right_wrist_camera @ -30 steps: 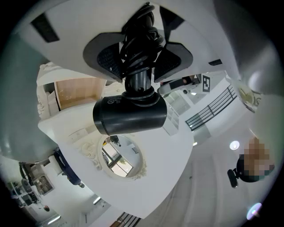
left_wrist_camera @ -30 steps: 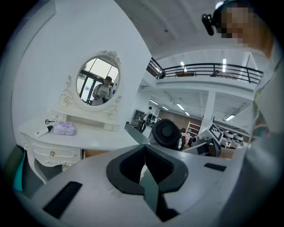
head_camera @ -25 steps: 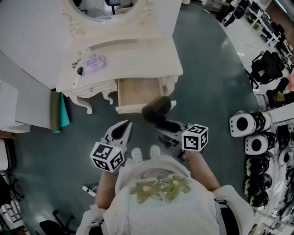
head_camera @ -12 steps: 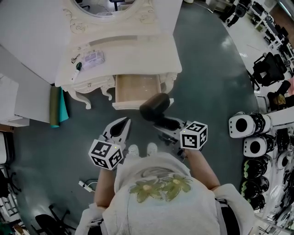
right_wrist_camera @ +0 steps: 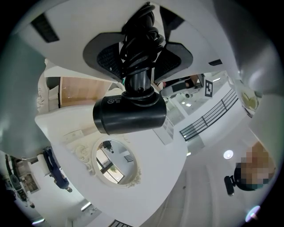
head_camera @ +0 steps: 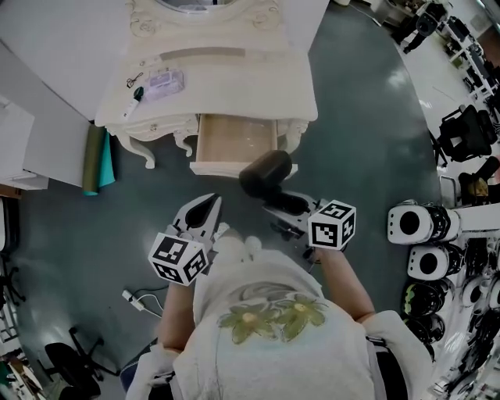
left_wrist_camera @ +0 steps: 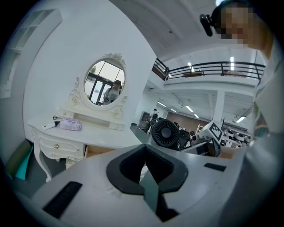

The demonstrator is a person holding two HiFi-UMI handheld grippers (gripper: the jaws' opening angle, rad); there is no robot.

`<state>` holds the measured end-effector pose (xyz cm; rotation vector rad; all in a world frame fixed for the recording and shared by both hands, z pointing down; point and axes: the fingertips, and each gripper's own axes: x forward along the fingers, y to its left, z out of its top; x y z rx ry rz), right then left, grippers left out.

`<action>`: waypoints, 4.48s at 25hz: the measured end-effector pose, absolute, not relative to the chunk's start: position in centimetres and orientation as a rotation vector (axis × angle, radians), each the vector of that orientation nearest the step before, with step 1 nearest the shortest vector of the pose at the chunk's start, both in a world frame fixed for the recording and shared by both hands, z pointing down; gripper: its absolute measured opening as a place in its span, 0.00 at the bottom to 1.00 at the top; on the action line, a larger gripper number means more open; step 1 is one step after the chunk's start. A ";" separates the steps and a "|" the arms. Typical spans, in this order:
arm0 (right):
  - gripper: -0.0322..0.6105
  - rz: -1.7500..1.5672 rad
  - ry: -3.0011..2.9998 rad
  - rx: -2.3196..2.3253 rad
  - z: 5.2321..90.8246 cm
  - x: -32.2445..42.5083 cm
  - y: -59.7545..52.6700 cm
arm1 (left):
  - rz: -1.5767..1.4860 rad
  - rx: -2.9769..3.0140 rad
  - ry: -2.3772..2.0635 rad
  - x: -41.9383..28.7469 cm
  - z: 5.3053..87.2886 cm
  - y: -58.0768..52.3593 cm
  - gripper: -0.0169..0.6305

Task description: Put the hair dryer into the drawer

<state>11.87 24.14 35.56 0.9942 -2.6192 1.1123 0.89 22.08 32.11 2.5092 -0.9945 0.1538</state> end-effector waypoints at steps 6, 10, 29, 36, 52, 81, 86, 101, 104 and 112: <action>0.39 1.121 -2.618 0.980 36.1 11.5 22.1 | 0.165 2.483 -0.988 0.8 33.1 20.4 0.04; 0.39 1.121 -2.598 0.976 36.7 11.1 20.4 | 0.180 2.472 -0.964 0.7 33.7 18.3 0.04; 0.39 1.111 -2.464 1.000 39.5 9.4 11.6 | 0.196 2.438 -0.925 -2.6 35.2 7.4 0.04; 0.39 1.089 -2.416 1.029 40.5 8.3 9.1 | 0.200 2.425 -0.884 -4.1 36.3 4.8 0.04; 0.39 0.906 -2.313 0.952 42.5 6.8 4.7 | 0.231 2.366 -0.790 -5.7 39.0 1.6 0.04; 0.39 0.690 -2.204 0.589 47.9 6.9 1.3 | 0.239 2.218 -0.917 -5.8 41.4 -1.6 0.04; 0.39 0.655 -2.194 0.550 48.6 6.7 1.2 | 0.247 2.215 -0.927 -5.6 41.6 -1.8 0.04; 0.39 0.612 -2.172 0.481 50.6 6.3 1.3 | 0.252 2.176 -0.965 -6.2 42.5 -0.8 0.04; 0.39 0.606 -2.167 0.480 51.0 6.2 1.1 | 0.253 2.166 -0.967 -6.3 42.9 -0.7 0.04; 0.39 0.562 -2.152 0.458 51.9 6.2 1.1 | 0.260 2.163 -0.962 -6.1 43.0 -0.3 0.04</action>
